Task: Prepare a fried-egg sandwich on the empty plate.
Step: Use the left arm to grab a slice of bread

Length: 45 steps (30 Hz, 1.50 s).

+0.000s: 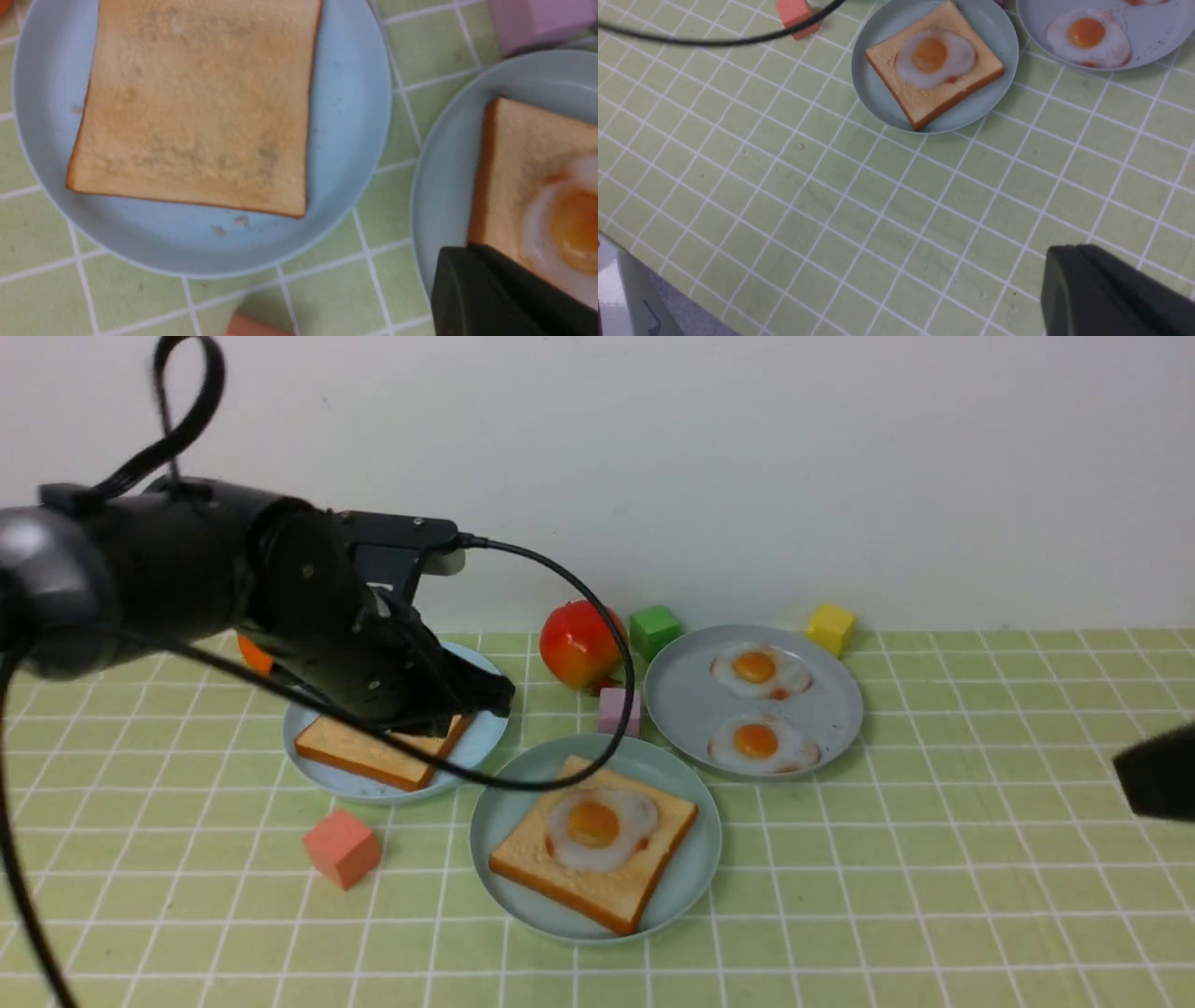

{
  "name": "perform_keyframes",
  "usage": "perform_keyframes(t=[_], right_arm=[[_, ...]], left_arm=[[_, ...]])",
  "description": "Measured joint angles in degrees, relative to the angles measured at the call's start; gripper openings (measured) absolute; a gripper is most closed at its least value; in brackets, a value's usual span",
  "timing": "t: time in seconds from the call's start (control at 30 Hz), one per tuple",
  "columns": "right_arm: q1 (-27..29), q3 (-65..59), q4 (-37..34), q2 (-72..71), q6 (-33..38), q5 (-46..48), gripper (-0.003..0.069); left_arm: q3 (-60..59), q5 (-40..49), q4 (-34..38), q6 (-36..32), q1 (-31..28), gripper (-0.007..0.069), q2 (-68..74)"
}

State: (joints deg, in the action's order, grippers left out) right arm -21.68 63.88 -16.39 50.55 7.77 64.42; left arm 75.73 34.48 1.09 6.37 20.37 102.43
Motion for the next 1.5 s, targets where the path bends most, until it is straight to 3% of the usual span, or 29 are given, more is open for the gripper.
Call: perform_keyframes(t=[0.1,0.2,0.43,0.67,0.97,1.03,1.17,1.37,1.47,1.5], right_arm=[[0.0,-4.1,0.5,-4.7,0.0,-1.5,0.0014],[0.0,-6.7,0.8,-7.8,0.0,-2.4,0.0014],[0.0,-7.7,0.8,-10.1,-0.1,-2.6,0.0015],[0.0,-7.7,0.7,-10.1,-2.1,-2.6,0.0015],[0.0,-7.7,0.7,-10.1,-3.0,-2.5,0.002],[0.0,-7.7,0.5,-10.1,-3.0,-2.5,0.0022],[0.0,-7.7,-0.3,-10.1,-3.0,-2.5,0.0025],[0.0,-7.7,-0.8,-10.1,-3.0,-2.1,0.0029],[0.0,-7.7,-0.8,-10.1,-3.0,-1.9,0.0029],[0.0,-7.7,-0.8,-10.1,-3.0,-1.9,0.0029]], left_arm=[[6.4,2.4,-0.6,-1.1,-1.6,0.0016,6.7],[10.9,3.1,-2.8,-1.4,-2.3,0.0096,11.7],[14.0,-3.1,-8.5,-1.6,-2.5,0.0334,16.5],[14.0,-5.8,-11.5,-1.5,-2.5,0.0392,20.5],[14.7,-5.8,-12.2,-1.7,-2.5,0.0386,22.3],[14.9,-5.0,-12.5,-1.7,-2.5,0.0349,22.6],[15.1,-4.5,-12.7,-1.8,-2.5,0.0205,22.7],[15.1,-3.1,-12.4,-1.9,-2.5,0.0179,21.2],[14.5,0.0,-12.2,-2.0,-2.4,0.0029,16.8],[14.5,0.0,-12.2,-2.0,-2.4,0.0025,16.5]])
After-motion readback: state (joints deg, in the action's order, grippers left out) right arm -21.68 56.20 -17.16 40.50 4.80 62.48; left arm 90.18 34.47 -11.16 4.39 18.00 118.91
